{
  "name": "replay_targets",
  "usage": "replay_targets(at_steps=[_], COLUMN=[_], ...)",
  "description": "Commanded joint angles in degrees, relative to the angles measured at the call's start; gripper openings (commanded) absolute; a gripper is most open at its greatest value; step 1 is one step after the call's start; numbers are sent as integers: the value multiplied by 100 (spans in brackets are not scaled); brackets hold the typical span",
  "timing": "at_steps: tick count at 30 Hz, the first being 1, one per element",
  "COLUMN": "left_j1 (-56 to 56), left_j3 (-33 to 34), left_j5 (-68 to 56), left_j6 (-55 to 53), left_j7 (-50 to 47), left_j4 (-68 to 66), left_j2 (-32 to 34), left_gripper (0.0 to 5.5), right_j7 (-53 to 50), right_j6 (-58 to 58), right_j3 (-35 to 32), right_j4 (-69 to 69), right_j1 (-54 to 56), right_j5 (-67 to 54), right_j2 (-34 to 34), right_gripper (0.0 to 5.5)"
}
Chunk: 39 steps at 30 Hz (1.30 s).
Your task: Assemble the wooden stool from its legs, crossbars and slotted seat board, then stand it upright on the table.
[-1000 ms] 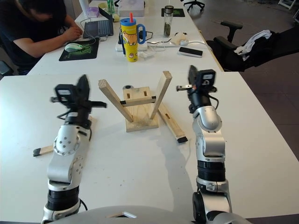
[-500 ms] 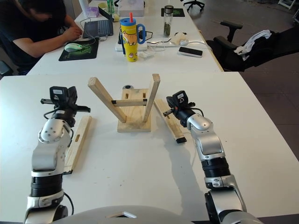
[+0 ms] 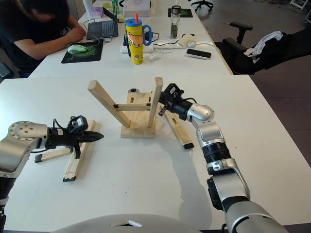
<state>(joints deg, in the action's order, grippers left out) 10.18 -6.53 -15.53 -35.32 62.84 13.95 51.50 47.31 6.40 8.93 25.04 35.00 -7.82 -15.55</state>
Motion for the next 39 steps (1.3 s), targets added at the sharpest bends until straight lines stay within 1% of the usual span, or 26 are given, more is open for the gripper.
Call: replay_targets(at_steps=[1,5,7,10,12,14,18,20,22,24,27,33,36,39], left_j1=[38,239,287,437,597,704,992,1063,965,703,37,-743,-1001,-1145], left_j3=[-409,-738,-863,-897,-902,-802,-486,-302,-102,164,391,538,308,-64], left_j5=[272,649,860,1098,1244,1361,1604,1568,1295,727,5,-593,-638,-512], left_j6=[84,253,348,584,712,880,1423,1510,1245,739,26,-549,-692,-807], left_j7=[-28,-347,-407,-483,-510,-587,-960,-924,-609,-227,119,503,391,2], left_j4=[-102,-312,-411,-649,-784,-904,-1368,-1453,-1237,-722,63,717,1120,1448], left_j2=[-22,-301,-271,-268,-266,-248,-230,-125,48,133,252,606,587,331], left_gripper=[1,1,1,1,1,1,1,1,1,1,1,1,1,1], right_j7=[549,824,760,494,140,-247,-533,-600,-656,-640,-406,533,1250,1823], right_j6=[198,58,17,19,74,138,124,211,312,379,452,453,201,-172], right_j3=[377,906,1156,1312,1269,1116,739,756,853,986,1290,1937,2269,2464], right_j4=[-71,-364,-438,-332,-98,104,220,410,686,954,1289,1355,976,411], right_j1=[75,-86,-117,-61,42,100,-37,-79,-52,-7,9,-80,-231,-417], right_j5=[15,102,194,322,537,797,1024,1346,1652,1901,2247,2636,2674,2613], right_j2=[181,531,794,1113,1185,1018,346,-74,-370,-523,-663,-939,-1191,-1441], right_gripper=[0,0,0,0,0,0,0,0,0,0,0,0,0,0])
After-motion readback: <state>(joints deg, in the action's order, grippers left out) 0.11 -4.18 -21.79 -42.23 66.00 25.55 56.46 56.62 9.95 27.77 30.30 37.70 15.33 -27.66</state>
